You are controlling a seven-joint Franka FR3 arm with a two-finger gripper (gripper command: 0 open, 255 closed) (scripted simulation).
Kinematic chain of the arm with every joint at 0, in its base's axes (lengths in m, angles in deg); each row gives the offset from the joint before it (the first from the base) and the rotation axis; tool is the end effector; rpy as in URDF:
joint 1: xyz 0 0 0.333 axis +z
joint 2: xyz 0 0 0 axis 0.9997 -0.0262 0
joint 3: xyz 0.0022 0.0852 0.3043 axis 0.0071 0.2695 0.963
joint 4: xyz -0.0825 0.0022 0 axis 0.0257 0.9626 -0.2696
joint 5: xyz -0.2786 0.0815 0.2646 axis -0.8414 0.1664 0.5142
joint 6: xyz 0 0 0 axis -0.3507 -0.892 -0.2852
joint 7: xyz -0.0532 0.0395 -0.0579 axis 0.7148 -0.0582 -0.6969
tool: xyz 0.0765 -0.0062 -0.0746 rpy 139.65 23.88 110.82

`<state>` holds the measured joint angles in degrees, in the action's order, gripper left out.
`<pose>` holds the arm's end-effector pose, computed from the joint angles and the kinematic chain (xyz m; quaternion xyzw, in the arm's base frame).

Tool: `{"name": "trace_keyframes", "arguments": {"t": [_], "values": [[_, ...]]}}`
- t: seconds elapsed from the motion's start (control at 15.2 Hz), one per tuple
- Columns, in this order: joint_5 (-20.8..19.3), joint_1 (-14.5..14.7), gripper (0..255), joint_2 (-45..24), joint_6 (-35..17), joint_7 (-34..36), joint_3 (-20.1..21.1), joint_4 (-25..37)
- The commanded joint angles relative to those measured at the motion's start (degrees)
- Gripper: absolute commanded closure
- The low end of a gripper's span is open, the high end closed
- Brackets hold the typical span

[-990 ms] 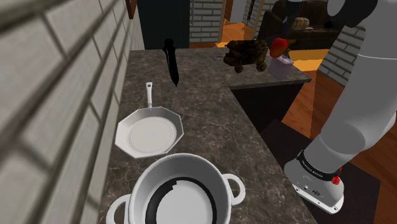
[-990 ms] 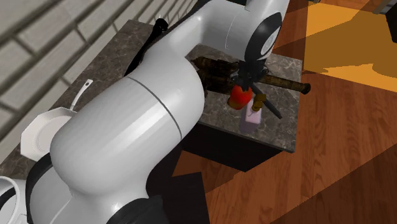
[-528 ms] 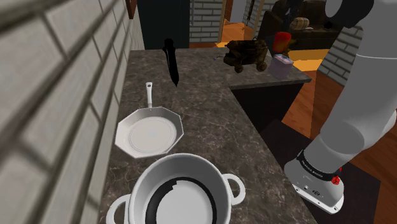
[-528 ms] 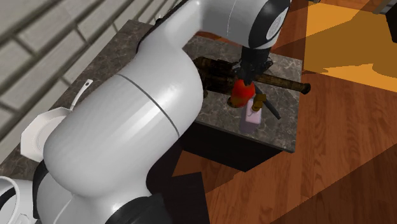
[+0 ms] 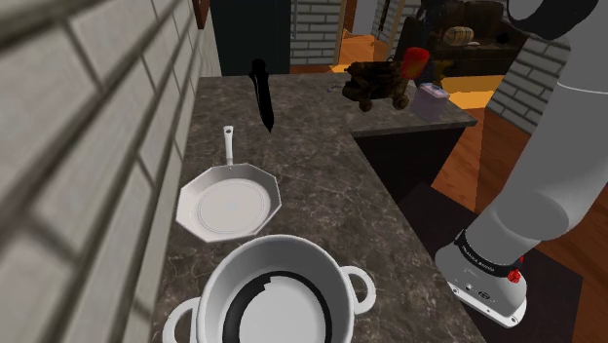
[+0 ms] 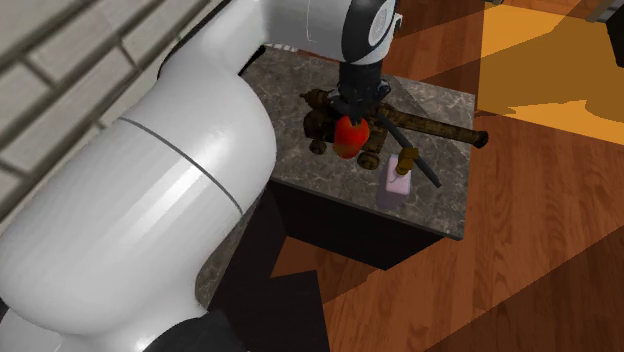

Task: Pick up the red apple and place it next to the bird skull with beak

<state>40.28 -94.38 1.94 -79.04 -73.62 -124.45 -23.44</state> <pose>0.5022 -0.3654 0.5833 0.9988 0.0152 -0.0245 0.0384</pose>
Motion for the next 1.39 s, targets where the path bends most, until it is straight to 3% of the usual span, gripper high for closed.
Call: {"name": "trace_keyframes", "arguments": {"t": [0.0, 0.66, 1.32], "values": [[-0.46, 1.91, 255, 0.41, -0.01, 2.84, 0.9, -0.49], [-1.53, 10.24, 255, 0.78, 0.8, 15.73, 5.57, -0.64], [0.34, 16.28, 255, -5.44, 4.12, 26.65, 9.87, 7.87]]}}
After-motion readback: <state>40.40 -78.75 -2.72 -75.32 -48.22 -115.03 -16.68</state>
